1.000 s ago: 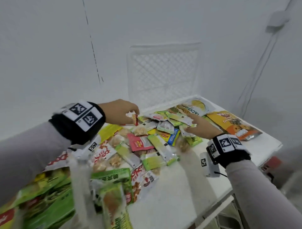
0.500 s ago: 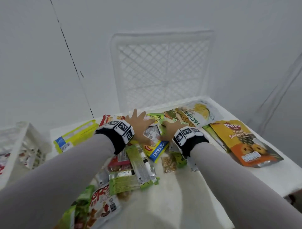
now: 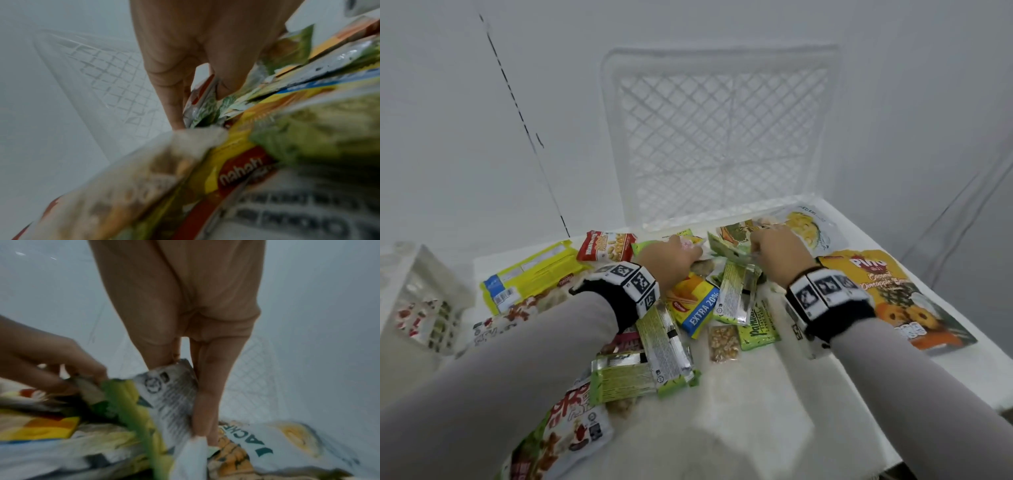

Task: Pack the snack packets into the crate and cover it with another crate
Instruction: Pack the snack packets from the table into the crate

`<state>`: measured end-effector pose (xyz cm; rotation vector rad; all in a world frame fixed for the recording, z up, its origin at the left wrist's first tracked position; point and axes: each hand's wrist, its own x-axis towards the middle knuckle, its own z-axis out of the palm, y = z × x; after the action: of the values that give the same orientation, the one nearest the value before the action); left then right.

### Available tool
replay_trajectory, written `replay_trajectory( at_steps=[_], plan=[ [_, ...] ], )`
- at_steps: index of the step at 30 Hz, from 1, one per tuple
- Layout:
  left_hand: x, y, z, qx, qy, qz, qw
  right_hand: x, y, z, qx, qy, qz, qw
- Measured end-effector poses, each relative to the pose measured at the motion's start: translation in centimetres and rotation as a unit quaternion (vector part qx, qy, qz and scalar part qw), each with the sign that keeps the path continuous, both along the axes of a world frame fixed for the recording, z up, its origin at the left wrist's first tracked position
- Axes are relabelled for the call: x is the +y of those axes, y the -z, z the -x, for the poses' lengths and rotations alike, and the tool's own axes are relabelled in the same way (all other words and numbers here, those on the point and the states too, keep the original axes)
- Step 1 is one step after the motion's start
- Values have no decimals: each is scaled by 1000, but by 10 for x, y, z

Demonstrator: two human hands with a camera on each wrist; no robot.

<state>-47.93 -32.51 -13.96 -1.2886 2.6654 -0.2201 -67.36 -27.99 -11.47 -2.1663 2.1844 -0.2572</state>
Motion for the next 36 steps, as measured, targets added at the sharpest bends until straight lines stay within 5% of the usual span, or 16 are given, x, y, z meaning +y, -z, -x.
replay_trajectory(
  at_steps=[3, 6, 10, 13, 16, 18, 21, 26, 28, 32, 36],
  plan=[
    [-5, -3, -7, 59, -3, 36, 998, 22, 12, -4, 31, 25, -67, 997],
    [-4, -8, -12, 122, -20, 42, 991, 29, 24, -16, -38, 40, -186, 981],
    [6, -14, -20, 234, -36, 52, 970, 25, 36, -33, -33, 80, -176, 981],
    [16, -21, -30, 402, -76, 49, 911, 19, 34, -33, 18, 50, -215, 975],
    [17, -24, -49, 555, -193, 10, 809, 19, 33, -33, 39, 53, -203, 977],
    [16, -19, -65, 551, -259, -5, 793, 21, 35, -35, 35, 63, -181, 981],
    [13, -3, -86, 487, -321, 3, 812, 22, 34, -34, 18, 68, -181, 981],
    [10, 17, -106, 502, -357, -23, 787, 24, 26, -18, -23, 50, -164, 985],
    [8, 18, -109, 533, -393, -67, 746, 26, 20, -14, -41, 55, -143, 987],
    [3, 14, -121, 619, -469, -182, 603, 29, 3, -4, -111, 57, -98, 987],
    [14, 8, -129, 684, -464, -218, 519, 31, -19, -2, -195, 46, -17, 979]
  ],
)
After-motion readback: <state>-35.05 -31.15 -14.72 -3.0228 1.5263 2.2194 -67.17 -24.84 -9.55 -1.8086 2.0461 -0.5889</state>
